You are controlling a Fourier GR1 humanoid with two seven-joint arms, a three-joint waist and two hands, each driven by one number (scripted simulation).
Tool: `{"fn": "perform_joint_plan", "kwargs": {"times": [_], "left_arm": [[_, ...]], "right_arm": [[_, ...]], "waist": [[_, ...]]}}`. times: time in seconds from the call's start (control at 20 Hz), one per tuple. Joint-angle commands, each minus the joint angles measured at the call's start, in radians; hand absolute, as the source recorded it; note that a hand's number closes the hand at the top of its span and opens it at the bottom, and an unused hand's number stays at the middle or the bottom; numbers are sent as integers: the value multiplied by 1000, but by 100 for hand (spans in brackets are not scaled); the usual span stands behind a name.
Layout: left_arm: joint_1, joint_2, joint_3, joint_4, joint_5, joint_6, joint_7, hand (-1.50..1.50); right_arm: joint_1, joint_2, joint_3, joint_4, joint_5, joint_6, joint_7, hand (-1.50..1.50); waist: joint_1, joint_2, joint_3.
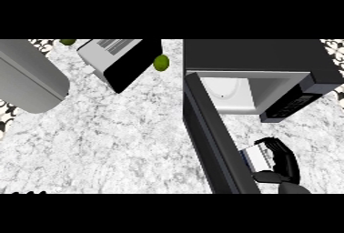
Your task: Pick up the milk, place it into the microwave and close the microwave
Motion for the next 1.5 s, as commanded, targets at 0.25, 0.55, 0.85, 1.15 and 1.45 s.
{"fn": "perform_joint_plan", "kwargs": {"times": [0.25,0.55,0.85,1.15,1.45], "left_arm": [[-5,13,11,-7,17,-15,-6,-150],[3,13,24,20,15,-19,-49,-150],[58,26,53,-25,58,-23,-31,-150],[42,48,128,-10,128,-55,-53,-150],[162,54,104,23,138,-116,-164,-150]], "right_arm": [[-103,-93,80,-37,-16,332,58,150],[-165,-167,116,-74,-52,489,111,150],[-77,-165,179,-242,-62,461,169,150],[56,-117,223,-546,-157,415,379,150],[168,-81,212,-863,-308,316,664,150]], "waist": [[14,4,2],[19,2,1],[-9,-4,-1],[-28,-9,-3],[-14,-9,-3]]}}
